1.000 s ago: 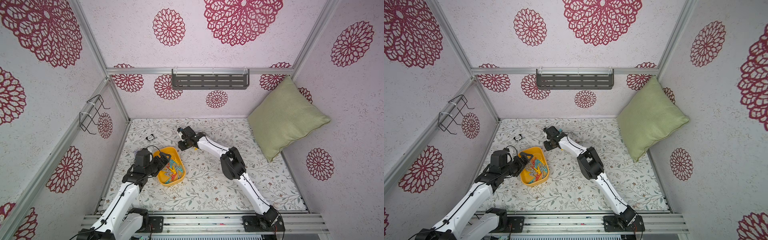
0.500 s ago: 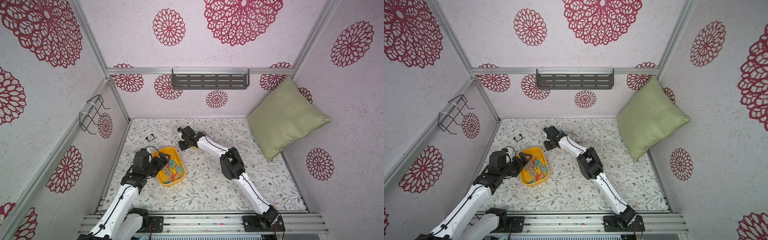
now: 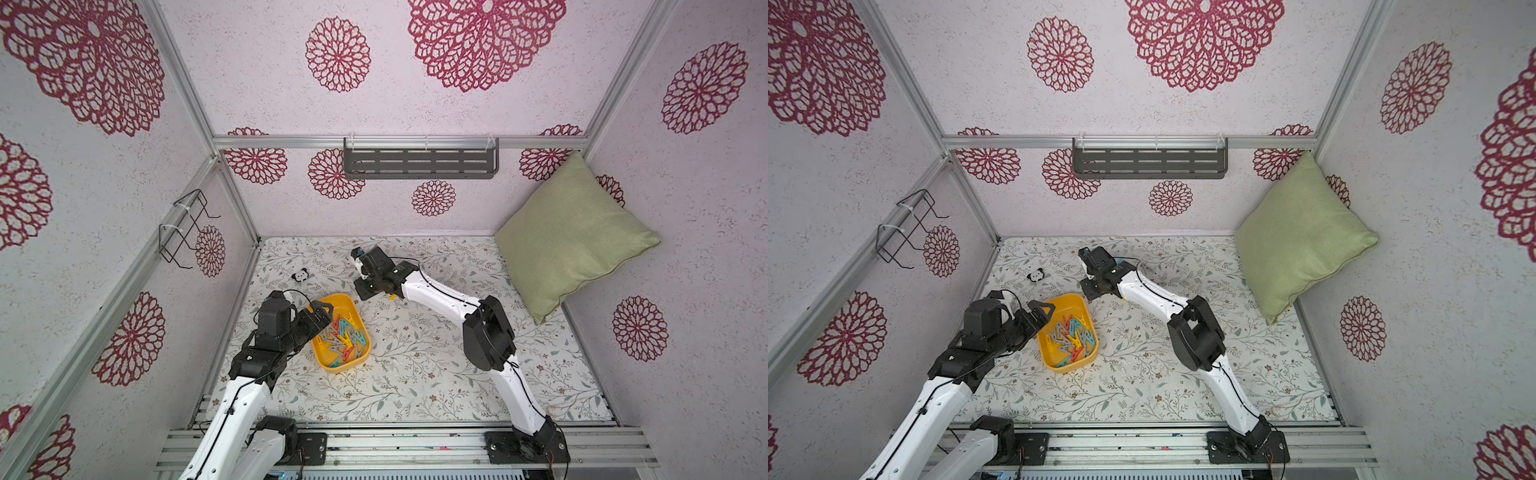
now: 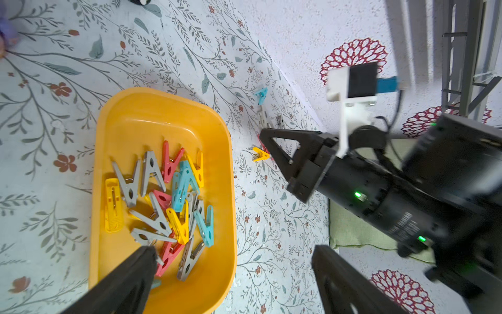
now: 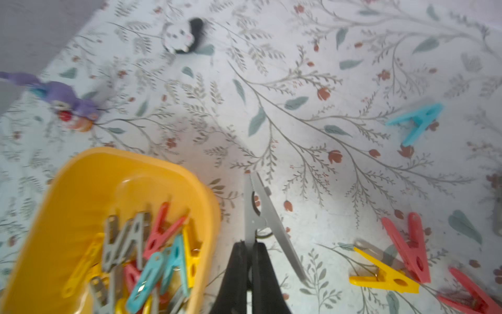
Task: Put the clothespins into the storage box
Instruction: Pick up the clothespin from the center of the board, then place the clothespin in the storage box.
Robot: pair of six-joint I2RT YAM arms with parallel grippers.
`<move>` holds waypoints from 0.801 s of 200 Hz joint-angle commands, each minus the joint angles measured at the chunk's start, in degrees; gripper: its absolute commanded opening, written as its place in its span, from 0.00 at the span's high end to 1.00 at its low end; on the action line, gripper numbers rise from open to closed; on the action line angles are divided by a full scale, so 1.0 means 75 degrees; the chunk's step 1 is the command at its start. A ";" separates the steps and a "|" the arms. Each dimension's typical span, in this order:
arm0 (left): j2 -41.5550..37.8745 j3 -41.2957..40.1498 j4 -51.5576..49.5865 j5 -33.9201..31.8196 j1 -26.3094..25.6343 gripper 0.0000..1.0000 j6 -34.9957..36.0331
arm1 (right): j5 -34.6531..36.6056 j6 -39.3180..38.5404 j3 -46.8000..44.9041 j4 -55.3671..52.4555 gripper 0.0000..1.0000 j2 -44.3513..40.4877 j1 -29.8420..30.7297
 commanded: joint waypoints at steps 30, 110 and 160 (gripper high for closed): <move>-0.0452 0.0002 -0.0612 0.0202 0.1048 0.03 0.0429 | -0.0393 0.0035 -0.1042 0.0618 0.97 -0.1011 0.0794; -0.0514 -0.0299 -0.0473 0.0852 0.1824 0.03 0.0568 | -0.0628 0.0423 -0.2453 0.1618 0.67 -0.1689 0.1177; -0.0123 -0.0368 0.0124 0.0998 0.1261 0.03 0.0222 | 0.0163 0.0509 -0.3190 0.2147 0.58 -0.2564 0.0739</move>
